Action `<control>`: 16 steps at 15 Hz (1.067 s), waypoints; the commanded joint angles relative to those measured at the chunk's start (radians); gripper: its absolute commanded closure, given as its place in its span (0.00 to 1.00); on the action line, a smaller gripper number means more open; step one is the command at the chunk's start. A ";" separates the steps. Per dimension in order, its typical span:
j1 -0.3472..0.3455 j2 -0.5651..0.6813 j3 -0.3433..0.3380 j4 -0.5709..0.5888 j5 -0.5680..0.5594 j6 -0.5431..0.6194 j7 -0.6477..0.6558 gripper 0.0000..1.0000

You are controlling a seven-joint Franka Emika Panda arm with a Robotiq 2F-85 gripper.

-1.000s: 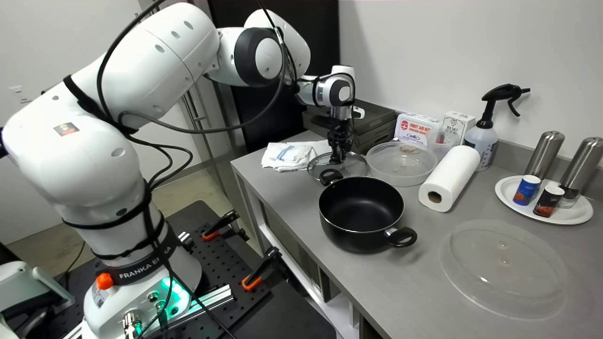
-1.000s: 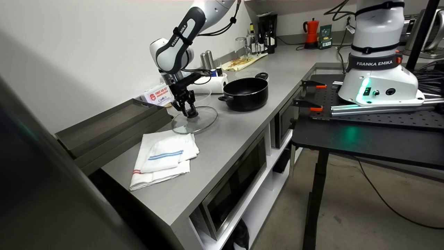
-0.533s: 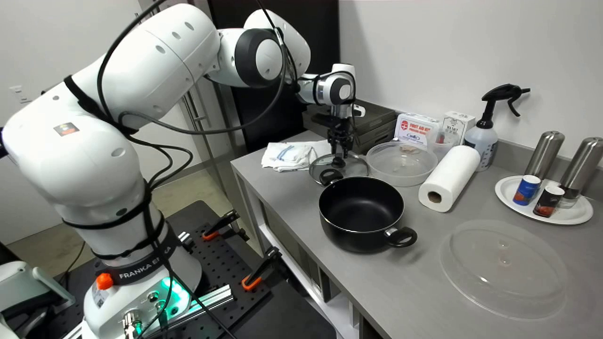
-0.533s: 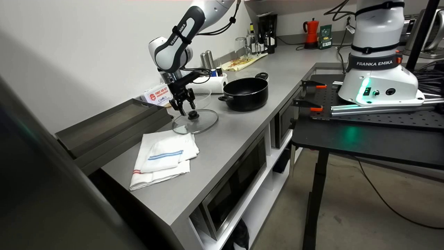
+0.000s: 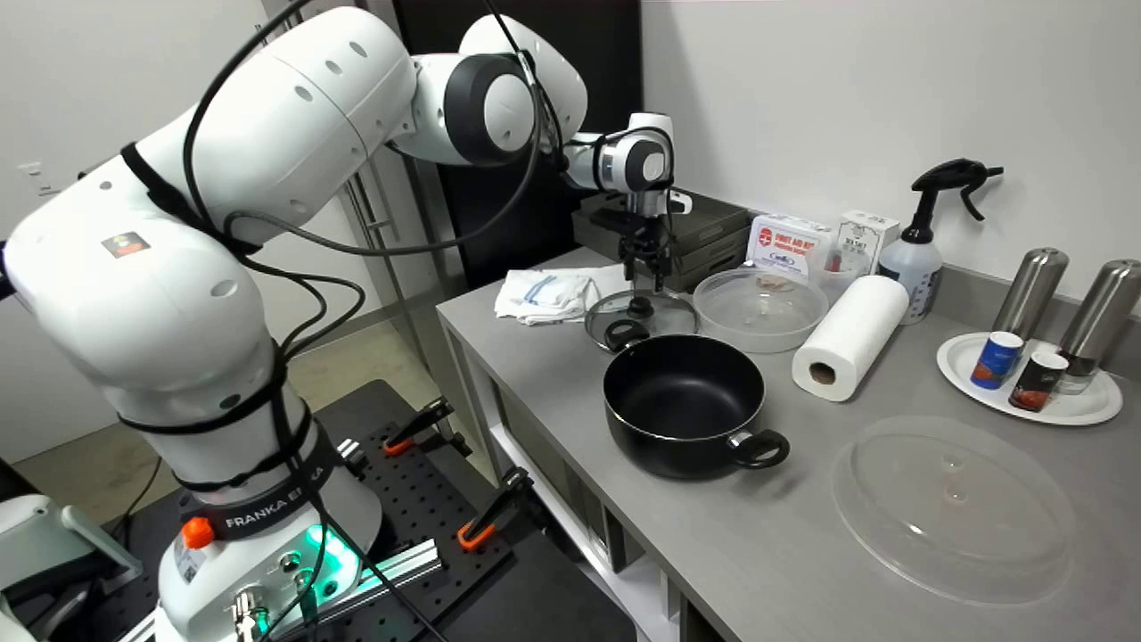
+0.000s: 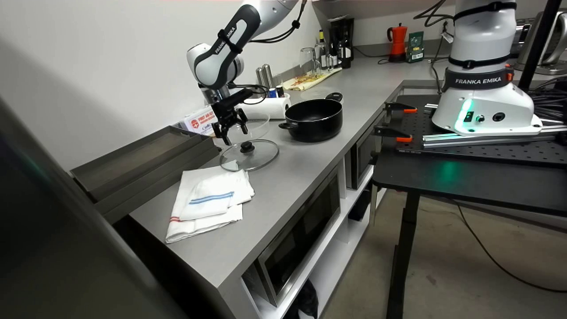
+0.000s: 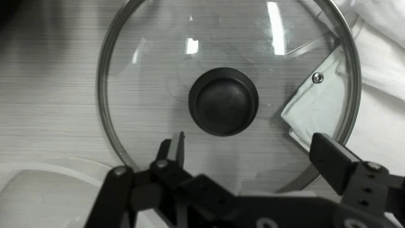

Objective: Uncover the pot and put the lid on the table

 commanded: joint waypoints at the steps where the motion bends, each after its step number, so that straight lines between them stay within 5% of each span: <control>1: 0.014 -0.015 -0.002 0.011 0.018 -0.025 0.003 0.00; 16: 0.007 -0.648 -0.004 -0.565 0.010 0.074 0.017 0.00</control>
